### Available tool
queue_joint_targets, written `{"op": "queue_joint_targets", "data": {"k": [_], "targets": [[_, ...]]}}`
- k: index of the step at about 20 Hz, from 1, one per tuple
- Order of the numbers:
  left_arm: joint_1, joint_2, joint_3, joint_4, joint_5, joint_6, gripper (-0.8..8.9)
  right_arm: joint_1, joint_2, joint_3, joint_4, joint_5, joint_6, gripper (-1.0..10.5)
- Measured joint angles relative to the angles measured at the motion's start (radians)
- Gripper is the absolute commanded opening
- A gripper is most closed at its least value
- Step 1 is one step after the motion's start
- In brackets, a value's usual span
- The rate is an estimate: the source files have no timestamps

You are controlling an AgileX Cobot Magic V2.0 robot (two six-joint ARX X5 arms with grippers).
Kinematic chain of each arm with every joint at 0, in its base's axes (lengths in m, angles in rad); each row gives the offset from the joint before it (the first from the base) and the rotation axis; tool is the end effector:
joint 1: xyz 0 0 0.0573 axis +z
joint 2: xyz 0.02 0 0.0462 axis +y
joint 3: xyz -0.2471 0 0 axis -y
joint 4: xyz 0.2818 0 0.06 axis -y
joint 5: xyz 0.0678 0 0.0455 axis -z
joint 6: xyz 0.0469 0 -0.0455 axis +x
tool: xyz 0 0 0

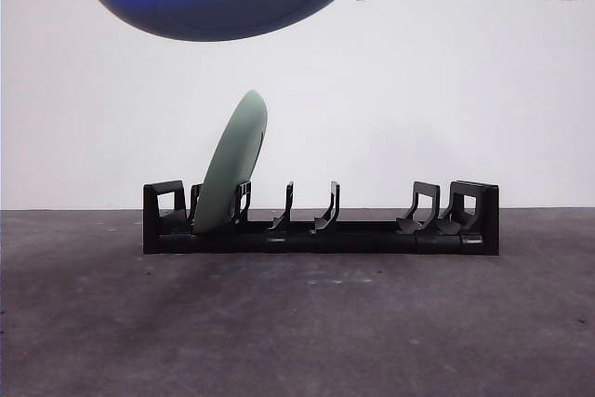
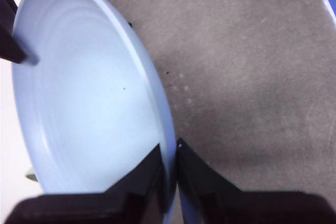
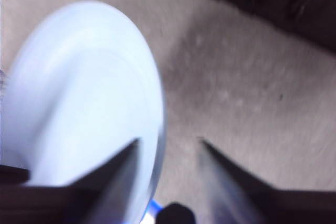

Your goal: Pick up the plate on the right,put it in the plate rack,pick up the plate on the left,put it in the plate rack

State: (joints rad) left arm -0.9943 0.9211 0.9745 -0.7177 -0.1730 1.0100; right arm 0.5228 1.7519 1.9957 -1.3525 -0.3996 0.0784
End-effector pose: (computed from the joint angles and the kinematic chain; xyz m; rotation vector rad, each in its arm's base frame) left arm 0.1368 -0.1955 0.3049 1.2987 0.1251 -1.0404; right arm 0.3140 0.2020 0.3734 -0.0055 1.1743 0.7777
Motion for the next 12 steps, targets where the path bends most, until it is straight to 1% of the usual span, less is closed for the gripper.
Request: {"op": "queue_joint_targets", "data": {"k": [3,5,6,8,10,12], "targets": [[0.0,0.0,0.0,0.0,0.05,-0.059,-0.06,0.0,-0.007,0.098,-0.001,0.031,-0.014,3.2],[-0.001,0.002,0.0,0.012,0.074,-0.1,-0.06,0.0,-0.029,0.181,0.0,0.082,-0.019,3.2],[-0.001,0.006,0.0,0.041,0.079,-0.125,-0.06,0.0,-0.05,0.216,-0.001,0.116,-0.021,3.2],[0.0,0.029,0.0,0.132,0.109,-0.188,-0.06,0.0,-0.115,0.259,0.0,0.198,-0.026,3.2],[0.014,0.064,0.0,0.238,0.168,-0.269,-0.06,-0.001,-0.195,0.262,0.0,0.266,-0.033,3.2],[0.034,0.108,0.0,0.373,0.211,-0.36,-0.06,-0.001,-0.26,0.262,0.0,0.273,-0.038,3.1]]}}
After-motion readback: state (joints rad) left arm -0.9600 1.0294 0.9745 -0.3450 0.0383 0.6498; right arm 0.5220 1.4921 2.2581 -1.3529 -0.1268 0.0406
